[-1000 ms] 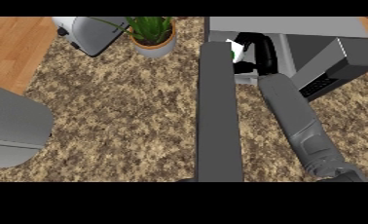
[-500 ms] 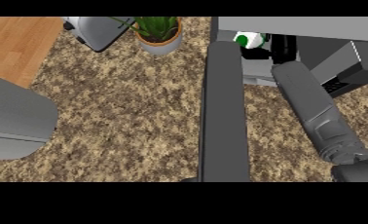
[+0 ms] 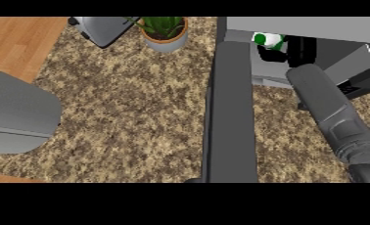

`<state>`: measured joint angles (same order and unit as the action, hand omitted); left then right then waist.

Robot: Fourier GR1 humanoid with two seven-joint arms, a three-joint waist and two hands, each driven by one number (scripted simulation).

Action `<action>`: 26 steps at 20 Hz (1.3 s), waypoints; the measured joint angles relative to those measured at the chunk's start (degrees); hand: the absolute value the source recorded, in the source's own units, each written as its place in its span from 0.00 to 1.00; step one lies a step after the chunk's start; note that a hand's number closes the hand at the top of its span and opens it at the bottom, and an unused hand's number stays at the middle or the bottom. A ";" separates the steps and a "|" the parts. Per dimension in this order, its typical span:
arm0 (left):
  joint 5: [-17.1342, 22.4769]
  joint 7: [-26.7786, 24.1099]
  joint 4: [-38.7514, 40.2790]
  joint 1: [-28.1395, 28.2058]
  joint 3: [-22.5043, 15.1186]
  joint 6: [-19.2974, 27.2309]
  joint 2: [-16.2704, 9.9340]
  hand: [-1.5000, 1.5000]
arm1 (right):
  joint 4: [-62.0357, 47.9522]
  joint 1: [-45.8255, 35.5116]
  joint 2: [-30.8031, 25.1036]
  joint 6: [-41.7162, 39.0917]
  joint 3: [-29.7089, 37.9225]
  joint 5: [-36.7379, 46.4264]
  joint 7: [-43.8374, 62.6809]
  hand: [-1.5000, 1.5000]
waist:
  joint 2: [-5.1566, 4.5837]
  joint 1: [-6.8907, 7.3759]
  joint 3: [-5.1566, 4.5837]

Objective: Pick up the milk, place it into the microwave and close the microwave

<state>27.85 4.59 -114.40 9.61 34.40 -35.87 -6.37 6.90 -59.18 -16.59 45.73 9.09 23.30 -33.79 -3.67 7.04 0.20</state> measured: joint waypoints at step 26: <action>-5.04 -1.54 3.63 -3.07 -6.99 -5.53 -0.63 0.00 | 0.37 -0.24 2.06 -13.01 4.06 -3.79 -6.88 0.00 | 0.66 -0.83 0.16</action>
<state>22.81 3.05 -110.77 6.54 27.41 -41.40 -7.00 7.27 -59.42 -14.53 32.72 13.15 19.51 -40.67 -3.00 6.20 0.36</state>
